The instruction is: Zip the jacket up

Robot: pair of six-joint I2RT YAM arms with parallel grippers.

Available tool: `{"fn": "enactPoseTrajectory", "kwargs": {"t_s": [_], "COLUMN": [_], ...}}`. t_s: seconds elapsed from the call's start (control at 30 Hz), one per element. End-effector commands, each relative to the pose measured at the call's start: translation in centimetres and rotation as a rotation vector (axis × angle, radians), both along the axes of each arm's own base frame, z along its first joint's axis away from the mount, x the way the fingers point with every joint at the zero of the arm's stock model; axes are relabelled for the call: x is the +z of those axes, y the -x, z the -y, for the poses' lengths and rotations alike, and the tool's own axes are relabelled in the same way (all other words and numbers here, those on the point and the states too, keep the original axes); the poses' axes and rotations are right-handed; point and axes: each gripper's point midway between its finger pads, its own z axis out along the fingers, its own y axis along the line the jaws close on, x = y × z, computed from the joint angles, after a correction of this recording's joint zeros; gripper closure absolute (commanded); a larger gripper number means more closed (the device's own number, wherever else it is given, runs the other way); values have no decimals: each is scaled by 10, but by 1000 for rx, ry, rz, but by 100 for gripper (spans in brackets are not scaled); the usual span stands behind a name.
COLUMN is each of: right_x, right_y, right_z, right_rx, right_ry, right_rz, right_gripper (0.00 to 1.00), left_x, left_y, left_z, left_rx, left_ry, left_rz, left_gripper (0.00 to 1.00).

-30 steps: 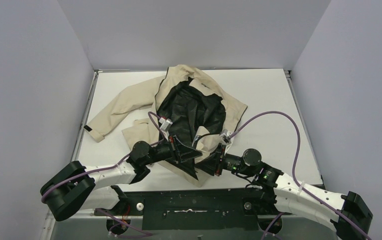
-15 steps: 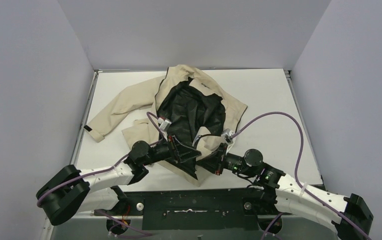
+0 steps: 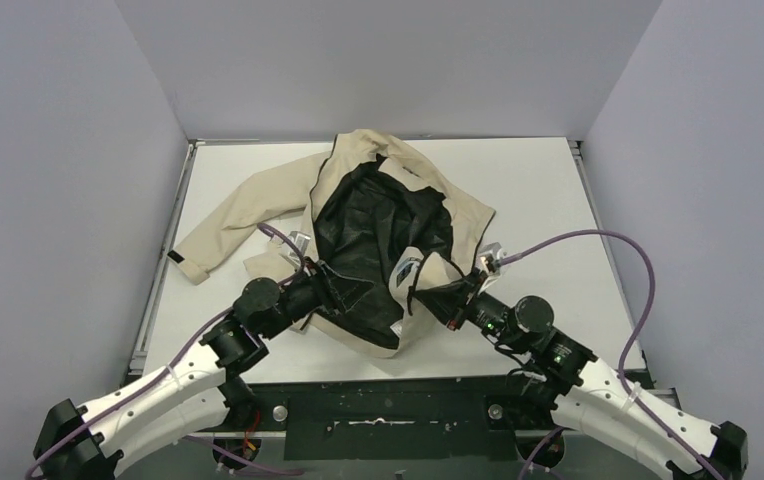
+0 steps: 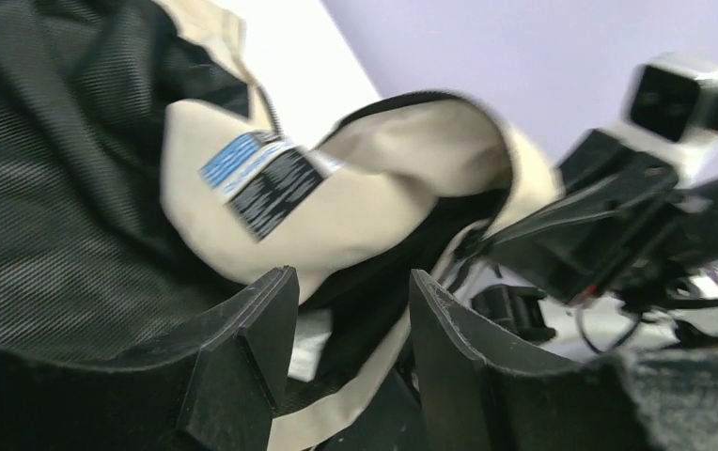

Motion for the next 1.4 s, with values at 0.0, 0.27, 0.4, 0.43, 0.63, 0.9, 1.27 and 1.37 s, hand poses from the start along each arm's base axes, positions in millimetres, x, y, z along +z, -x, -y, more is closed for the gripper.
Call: {"fn": "enactPoseTrajectory", "kwargs": {"t_s": [0.0,0.27,0.4,0.43,0.63,0.9,1.27,1.37], "right_x": [81,115,123,124,108,50,-39,-49], "right_y": [-26,-70,-77,-78,-87,-132,-166,-167], "right_z": [29,86,120,129,171,171,163,160], "right_rx": [-166,-521,-686,-727,-954,-841,-656,-639], "right_ry": [-86,64,116,125,216,334,283,287], "right_rz": [181,188,168,163,89,-75,-318,-335], "right_gripper": [100,100,100,100,100,100,100,100], "left_x": [-17,-53,-61,-63,-69,-92,-116,-130], "left_y": [-20,-32,-35,-35,-39,-36,-26,-24], "left_z": [-25,-50,-52,-51,-37,-31,-43,-43], "left_rx": [161,295,308,307,265,219,213,200], "left_ry": [-158,-365,-422,-431,-443,-523,-612,-658], "left_rz": [-60,-186,-211,-216,-222,-269,-330,-360], "left_gripper": [54,53,51,51,50,50,50,50]}}
